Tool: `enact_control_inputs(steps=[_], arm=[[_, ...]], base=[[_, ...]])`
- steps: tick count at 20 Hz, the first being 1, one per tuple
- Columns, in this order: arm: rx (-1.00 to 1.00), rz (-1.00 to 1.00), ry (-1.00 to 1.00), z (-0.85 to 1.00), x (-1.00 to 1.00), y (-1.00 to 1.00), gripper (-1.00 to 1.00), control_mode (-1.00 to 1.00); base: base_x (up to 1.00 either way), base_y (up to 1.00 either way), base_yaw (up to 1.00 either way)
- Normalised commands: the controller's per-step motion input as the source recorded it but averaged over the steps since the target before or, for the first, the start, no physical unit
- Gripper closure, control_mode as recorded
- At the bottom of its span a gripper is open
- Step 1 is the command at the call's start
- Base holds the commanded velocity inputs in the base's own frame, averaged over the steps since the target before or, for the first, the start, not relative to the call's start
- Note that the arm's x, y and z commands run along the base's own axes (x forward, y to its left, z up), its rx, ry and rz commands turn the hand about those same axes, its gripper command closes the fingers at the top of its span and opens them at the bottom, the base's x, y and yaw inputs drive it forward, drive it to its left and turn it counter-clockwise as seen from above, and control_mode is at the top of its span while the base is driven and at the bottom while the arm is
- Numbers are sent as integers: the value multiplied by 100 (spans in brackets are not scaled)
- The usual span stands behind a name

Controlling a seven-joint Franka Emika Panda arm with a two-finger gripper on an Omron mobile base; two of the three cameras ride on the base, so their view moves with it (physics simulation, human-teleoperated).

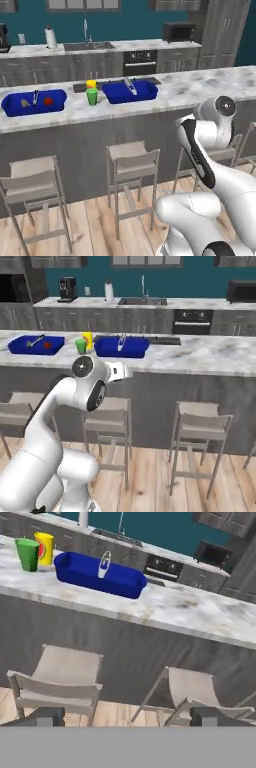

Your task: Gather the garlic and bell pepper from the fridge and place them on a tray on the dining counter. Then gather the steaks from the fridge and place them on the other tray.

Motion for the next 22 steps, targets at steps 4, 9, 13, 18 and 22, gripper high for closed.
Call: enact_control_inputs(steps=[4, 9, 13, 18, 22], arm=[[0, 0, 0, 0, 0, 0, -100, 100], [0, 0, 0, 0, 0, 0, -100, 100], [0, 0, 0, 0, 0, 0, -100, 100], [0, 0, 0, 0, 0, 0, -100, 100], [0, 0, 0, 0, 0, 0, -100, 100]], base=[[3, -10, -81], [0, -13, -79], [0, -19, -77], [0, -31, -73], [-1, -64, -62]])
